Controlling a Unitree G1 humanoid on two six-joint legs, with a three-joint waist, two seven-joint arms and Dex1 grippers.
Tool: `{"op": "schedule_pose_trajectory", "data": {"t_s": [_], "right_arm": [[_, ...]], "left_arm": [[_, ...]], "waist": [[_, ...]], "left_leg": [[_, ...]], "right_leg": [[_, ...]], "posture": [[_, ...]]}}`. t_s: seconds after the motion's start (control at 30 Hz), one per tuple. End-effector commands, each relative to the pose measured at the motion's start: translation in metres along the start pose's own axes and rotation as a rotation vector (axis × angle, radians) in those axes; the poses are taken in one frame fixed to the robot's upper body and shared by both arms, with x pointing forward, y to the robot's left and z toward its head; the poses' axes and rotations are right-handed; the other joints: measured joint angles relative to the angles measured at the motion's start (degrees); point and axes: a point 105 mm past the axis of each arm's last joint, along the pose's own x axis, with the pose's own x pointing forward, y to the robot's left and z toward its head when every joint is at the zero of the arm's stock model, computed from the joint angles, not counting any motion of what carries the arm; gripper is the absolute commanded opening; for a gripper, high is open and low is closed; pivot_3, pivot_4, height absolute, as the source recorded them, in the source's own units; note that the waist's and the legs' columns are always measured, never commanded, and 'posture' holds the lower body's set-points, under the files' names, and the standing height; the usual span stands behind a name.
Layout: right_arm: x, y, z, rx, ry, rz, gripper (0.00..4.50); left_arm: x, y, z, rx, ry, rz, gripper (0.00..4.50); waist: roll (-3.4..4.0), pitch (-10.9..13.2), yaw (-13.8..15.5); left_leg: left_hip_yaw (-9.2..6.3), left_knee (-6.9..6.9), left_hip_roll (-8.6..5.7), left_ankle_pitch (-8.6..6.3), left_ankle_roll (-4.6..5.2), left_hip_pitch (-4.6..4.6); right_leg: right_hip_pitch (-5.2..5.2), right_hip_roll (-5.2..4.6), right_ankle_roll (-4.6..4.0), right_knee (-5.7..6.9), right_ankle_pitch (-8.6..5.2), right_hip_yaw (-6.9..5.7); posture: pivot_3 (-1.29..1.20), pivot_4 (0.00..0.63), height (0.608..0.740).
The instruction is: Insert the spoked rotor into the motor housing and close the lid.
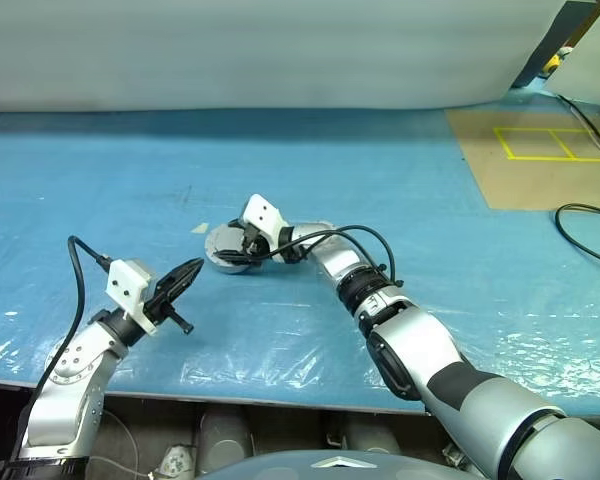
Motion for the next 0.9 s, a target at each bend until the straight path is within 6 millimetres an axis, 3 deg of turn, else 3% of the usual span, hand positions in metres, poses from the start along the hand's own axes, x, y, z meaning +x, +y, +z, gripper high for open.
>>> {"op": "schedule_pose_trajectory", "data": {"t_s": [0.03, 0.37, 0.9], "right_arm": [[0.002, 0.003, -0.001, 0.027, -0.015, 0.009, 3.17], [0.010, 0.012, -0.006, 0.022, -0.037, -0.009, 3.17], [0.004, 0.006, -0.003, -0.073, 0.012, 0.048, 3.17]], "left_arm": [[-0.001, 0.000, 0.005, 0.016, -0.019, -0.008, 0.00], [-0.001, -0.001, 0.003, 0.012, -0.014, -0.016, 0.00], [0.001, -0.003, 0.002, 0.013, -0.014, -0.023, 0.00]], "waist": [[0.00, 0.00, 0.00], [0.02, 0.01, -0.01], [0.05, 0.03, -0.03]], "left_leg": [[0.00, 0.00, 0.00, 0.00, 0.00, 0.00], [0.01, -0.02, 0.01, -0.01, 0.02, 0.01], [0.04, -0.04, 0.03, -0.06, 0.09, -0.05]], "right_leg": [[0.00, 0.00, 0.00, 0.00, 0.00, 0.00], [-0.01, 0.00, -0.02, 0.01, -0.01, 0.00], [-0.08, 0.01, -0.12, -0.01, -0.07, 0.00]], "posture": [[0.00, 0.150, 0.740], [0.00, 0.150, 0.740], [0.00, 0.150, 0.740]]}}
